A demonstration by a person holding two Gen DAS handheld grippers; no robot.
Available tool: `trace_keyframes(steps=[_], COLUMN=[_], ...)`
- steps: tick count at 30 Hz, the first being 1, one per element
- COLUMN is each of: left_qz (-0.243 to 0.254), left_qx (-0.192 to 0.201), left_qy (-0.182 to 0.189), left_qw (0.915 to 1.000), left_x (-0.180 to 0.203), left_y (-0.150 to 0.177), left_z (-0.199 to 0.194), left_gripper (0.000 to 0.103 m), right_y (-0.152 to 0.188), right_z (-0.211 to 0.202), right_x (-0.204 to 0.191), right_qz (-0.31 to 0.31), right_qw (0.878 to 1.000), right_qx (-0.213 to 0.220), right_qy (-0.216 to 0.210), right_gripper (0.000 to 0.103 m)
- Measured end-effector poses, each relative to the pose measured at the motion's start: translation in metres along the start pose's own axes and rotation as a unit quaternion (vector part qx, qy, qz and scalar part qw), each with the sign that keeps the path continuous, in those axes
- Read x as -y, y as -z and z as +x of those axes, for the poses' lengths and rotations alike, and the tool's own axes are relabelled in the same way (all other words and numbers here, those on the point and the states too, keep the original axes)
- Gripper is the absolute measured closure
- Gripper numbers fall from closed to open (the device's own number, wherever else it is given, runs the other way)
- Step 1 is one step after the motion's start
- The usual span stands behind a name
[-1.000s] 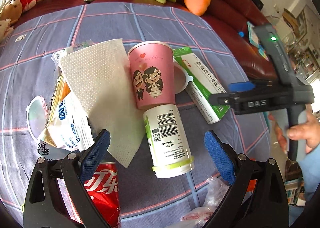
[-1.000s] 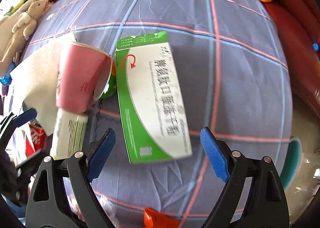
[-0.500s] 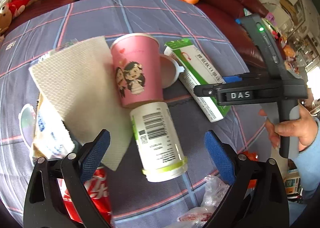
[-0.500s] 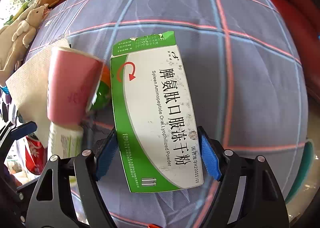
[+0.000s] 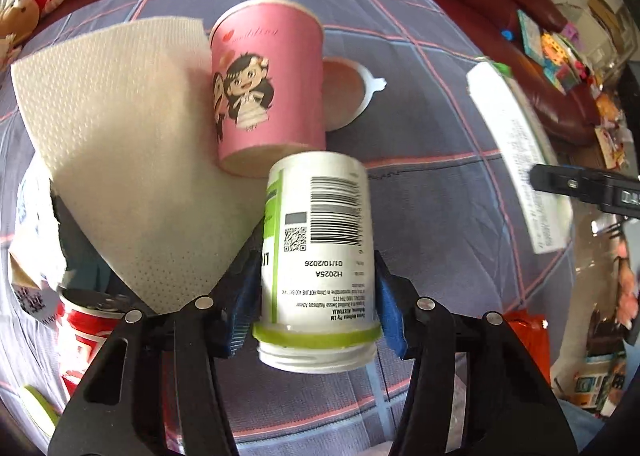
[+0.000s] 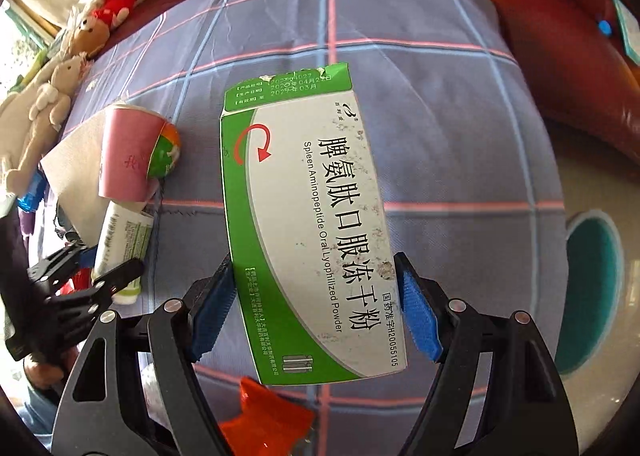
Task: Collect trash
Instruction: 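Grasp the white barcode container with the left tool while the right tool grasps the green-white medicine box, then carry both items over the teal bin and open both tools to drop them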
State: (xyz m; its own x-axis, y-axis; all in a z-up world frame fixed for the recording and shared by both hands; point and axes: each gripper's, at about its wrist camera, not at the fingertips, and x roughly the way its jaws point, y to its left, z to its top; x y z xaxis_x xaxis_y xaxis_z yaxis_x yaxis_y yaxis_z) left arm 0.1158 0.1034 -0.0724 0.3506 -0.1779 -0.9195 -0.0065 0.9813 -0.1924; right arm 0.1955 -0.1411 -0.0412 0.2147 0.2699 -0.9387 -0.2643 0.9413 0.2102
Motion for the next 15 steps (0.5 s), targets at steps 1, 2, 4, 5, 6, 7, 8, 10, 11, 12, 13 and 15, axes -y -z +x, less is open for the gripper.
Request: trace_keyframes(steps=[1,2,4,5,6,7,8,10,11,12,13,15], left_qz=[-0.002,-0.002,0.001,0.003,0.008,0.013,0.016,0.021,0.025,0.028,0.032,0.041], left_qx=[0.007,0.007,0.01,0.011,0.015,0.019,0.021,0.026,0.03,0.032,0.036,0.041], left_qy=[-0.005,-0.009,-0.009,-0.013,-0.02,-0.025,-0.024,-0.02,-0.019,-0.017,-0.013,-0.001], left_qw=[1.0,0.9999,0.9999,0.9998,0.9997,0.9994,0.9994,0.9992,0.9991,0.9989,0.9988,0.9983], left_x=[0.001,0.003,0.007,0.009,0.012,0.016,0.02,0.028,0.033,0.038,0.044,0.058], left_y=[0.001,0.0,-0.002,-0.002,-0.002,-0.001,-0.001,-0.003,-0.003,-0.005,-0.006,-0.007], left_z=[0.0,-0.001,-0.002,-0.003,-0.005,-0.007,-0.01,-0.016,-0.019,-0.022,-0.025,-0.03], left_gripper=[0.048,0.048,0.052,0.052,0.052,0.052,0.052,0.052,0.052,0.052,0.052,0.052], right_y=[0.003,0.005,0.011,0.014,0.016,0.02,0.022,0.026,0.028,0.03,0.034,0.037], right_z=[-0.002,-0.002,-0.007,-0.009,-0.011,-0.014,-0.017,-0.023,-0.027,-0.03,-0.035,-0.041], right_x=[0.004,0.005,0.016,0.02,0.022,0.027,0.031,0.038,0.043,0.047,0.054,0.062], right_qz=[0.005,0.009,0.017,0.021,0.025,0.03,0.034,0.041,0.044,0.048,0.054,0.062], right_qw=[1.0,1.0,1.0,1.0,0.999,0.999,0.999,0.998,0.998,0.998,0.997,0.996], right_qx=[0.001,0.003,0.008,0.01,0.014,0.018,0.022,0.029,0.033,0.036,0.041,0.049], right_qy=[-0.004,-0.006,-0.012,-0.015,-0.018,-0.021,-0.024,-0.028,-0.03,-0.032,-0.035,-0.037], right_gripper=[0.03,0.03,0.03,0.03,0.03,0.03,0.03,0.03,0.03,0.03,0.03,0.03])
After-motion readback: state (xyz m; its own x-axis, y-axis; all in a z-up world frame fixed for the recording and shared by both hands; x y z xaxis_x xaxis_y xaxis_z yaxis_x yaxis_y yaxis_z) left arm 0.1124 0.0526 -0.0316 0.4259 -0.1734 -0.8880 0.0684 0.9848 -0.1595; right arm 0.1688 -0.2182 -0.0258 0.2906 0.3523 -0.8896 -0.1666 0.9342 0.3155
